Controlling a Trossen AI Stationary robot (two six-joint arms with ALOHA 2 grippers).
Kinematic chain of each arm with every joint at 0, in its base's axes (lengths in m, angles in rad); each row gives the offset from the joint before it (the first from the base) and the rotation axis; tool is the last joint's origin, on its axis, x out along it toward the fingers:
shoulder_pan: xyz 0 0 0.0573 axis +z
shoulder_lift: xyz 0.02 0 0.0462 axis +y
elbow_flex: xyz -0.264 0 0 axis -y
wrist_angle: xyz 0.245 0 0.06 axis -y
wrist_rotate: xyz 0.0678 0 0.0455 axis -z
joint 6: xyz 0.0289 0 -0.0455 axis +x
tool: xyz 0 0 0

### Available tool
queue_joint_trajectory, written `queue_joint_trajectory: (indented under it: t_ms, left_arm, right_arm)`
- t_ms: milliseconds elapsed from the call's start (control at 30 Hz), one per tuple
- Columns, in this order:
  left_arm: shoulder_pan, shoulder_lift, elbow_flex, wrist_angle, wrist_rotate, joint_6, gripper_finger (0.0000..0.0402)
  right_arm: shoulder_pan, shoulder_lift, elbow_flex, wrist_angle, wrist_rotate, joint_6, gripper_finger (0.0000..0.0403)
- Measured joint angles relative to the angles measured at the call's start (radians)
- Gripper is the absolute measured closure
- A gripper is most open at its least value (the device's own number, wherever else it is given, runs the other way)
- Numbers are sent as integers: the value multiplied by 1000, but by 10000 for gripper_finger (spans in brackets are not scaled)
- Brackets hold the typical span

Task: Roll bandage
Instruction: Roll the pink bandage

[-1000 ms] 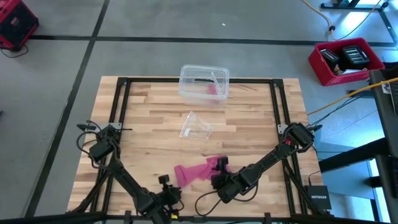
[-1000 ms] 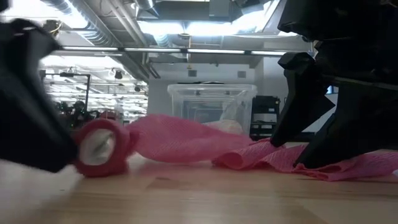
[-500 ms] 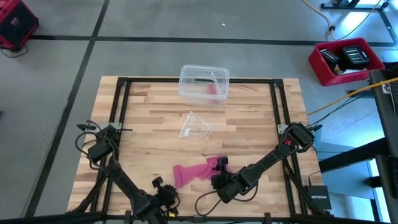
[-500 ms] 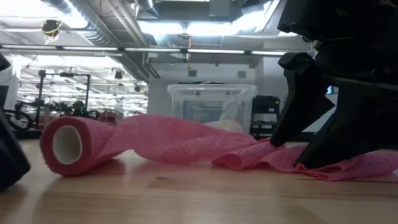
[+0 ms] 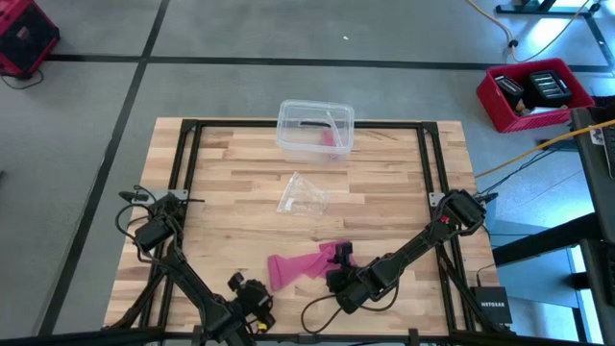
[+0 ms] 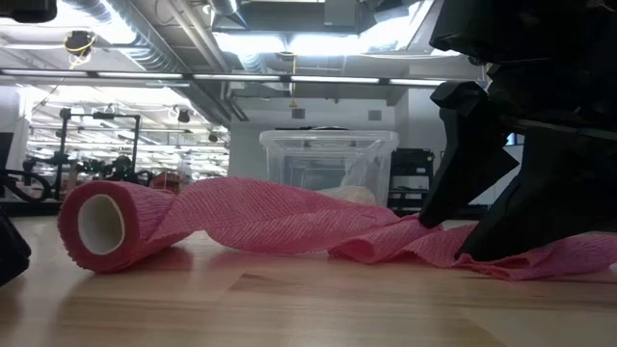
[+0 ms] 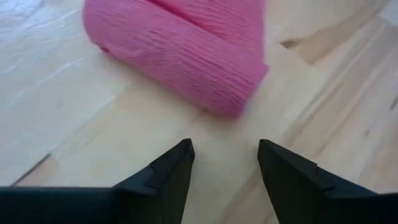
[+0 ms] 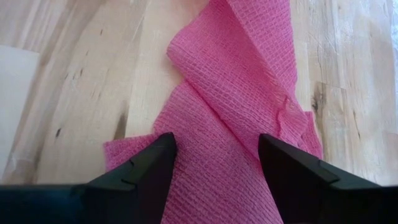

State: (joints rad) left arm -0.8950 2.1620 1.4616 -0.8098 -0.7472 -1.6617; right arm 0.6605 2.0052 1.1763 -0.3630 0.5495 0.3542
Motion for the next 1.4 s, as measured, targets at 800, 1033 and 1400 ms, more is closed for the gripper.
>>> queue_joint_trajectory:
  t_ms: [800,1033,1400]
  left_arm:
    - [77,15,0,0,-144,-9,221]
    - [91,15,0,-96,-215,-141,221]
    - [108,15,-55,-194,-245,-295,221]
  right_arm:
    - [0,0,0,4,11,2,166]
    - [0,0,0,10,16,5,166]
    - [0,0,0,26,16,6,166]
